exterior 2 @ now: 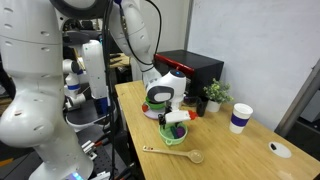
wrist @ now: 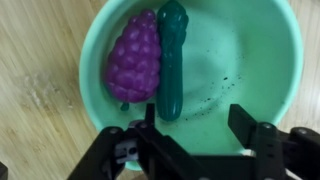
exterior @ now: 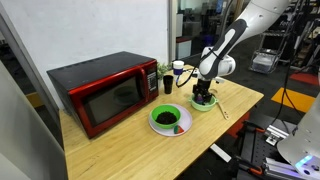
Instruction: Close the microwave door, move the white plate to the right, remove the zucchini and purple grapes from the green pot and place them on the white plate
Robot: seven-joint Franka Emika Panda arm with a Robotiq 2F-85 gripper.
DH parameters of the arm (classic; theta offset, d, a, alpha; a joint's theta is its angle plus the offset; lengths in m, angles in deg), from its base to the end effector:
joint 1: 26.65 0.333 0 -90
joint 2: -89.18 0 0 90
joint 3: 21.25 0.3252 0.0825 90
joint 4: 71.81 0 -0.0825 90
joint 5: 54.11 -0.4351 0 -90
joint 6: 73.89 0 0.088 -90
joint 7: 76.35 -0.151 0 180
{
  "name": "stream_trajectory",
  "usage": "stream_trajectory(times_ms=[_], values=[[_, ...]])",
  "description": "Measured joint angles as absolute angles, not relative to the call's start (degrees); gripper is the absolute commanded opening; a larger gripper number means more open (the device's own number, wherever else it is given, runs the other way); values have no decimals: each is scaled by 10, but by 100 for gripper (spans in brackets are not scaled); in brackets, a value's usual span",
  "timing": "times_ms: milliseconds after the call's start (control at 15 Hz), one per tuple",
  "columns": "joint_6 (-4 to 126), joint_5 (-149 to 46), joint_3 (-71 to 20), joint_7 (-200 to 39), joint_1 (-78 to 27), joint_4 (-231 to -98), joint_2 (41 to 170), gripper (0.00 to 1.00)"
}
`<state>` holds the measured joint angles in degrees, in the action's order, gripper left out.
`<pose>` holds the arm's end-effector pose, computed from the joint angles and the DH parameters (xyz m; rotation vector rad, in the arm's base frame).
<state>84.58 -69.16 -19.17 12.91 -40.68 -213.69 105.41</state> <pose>0.4852 -0.1080 0.0985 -2.6186 -1.6119 -0.1324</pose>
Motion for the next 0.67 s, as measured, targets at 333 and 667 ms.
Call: stream_trajectory(times_ms=[333,667], values=[[846,-692,-189,140,-412,-2123,1068,75],[846,-692,-184,147,-420,-2109,1088,30]])
